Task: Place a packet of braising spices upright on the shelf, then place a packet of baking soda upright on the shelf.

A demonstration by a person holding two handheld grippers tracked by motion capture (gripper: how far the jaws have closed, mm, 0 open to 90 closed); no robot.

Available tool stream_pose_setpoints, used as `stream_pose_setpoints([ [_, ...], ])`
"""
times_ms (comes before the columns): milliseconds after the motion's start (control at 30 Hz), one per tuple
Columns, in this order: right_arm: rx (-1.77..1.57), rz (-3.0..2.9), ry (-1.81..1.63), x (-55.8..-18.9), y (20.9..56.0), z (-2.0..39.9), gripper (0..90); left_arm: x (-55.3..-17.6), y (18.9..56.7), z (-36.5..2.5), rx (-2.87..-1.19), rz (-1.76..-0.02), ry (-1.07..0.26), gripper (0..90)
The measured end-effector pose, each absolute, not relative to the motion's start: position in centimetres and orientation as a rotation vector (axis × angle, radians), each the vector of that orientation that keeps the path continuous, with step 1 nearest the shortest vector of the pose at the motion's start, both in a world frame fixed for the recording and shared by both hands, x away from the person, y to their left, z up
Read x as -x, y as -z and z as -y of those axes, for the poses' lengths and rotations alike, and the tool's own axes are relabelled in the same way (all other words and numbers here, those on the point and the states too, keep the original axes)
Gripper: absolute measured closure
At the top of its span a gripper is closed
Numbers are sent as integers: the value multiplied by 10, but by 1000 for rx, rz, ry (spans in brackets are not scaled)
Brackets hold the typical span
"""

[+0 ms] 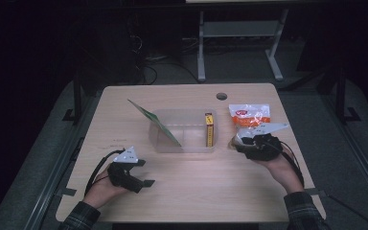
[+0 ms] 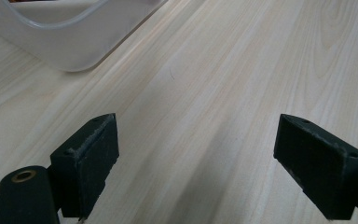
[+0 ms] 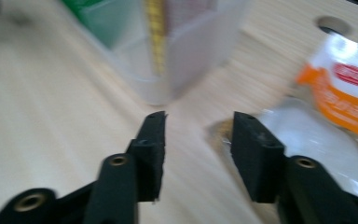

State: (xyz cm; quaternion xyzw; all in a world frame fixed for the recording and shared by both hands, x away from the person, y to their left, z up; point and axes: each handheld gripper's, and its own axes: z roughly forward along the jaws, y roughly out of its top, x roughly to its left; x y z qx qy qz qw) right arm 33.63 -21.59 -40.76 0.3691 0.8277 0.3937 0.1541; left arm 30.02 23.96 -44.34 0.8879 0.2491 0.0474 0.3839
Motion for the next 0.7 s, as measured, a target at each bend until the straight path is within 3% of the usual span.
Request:
stream_pose_setpoints([
  [100,-1132,-2332,-1096,-350,413,231,770,-301,444,-239,-2268,-625,-118,134],
  [233,-1188,-2289,-980,-365,421,244,895,-300,445,-238,-2273,-624,-109,135],
  [700,-1246,-2301,-865,-394,444,261,898,-299,445,-236,-2270,-612,-92,139],
])
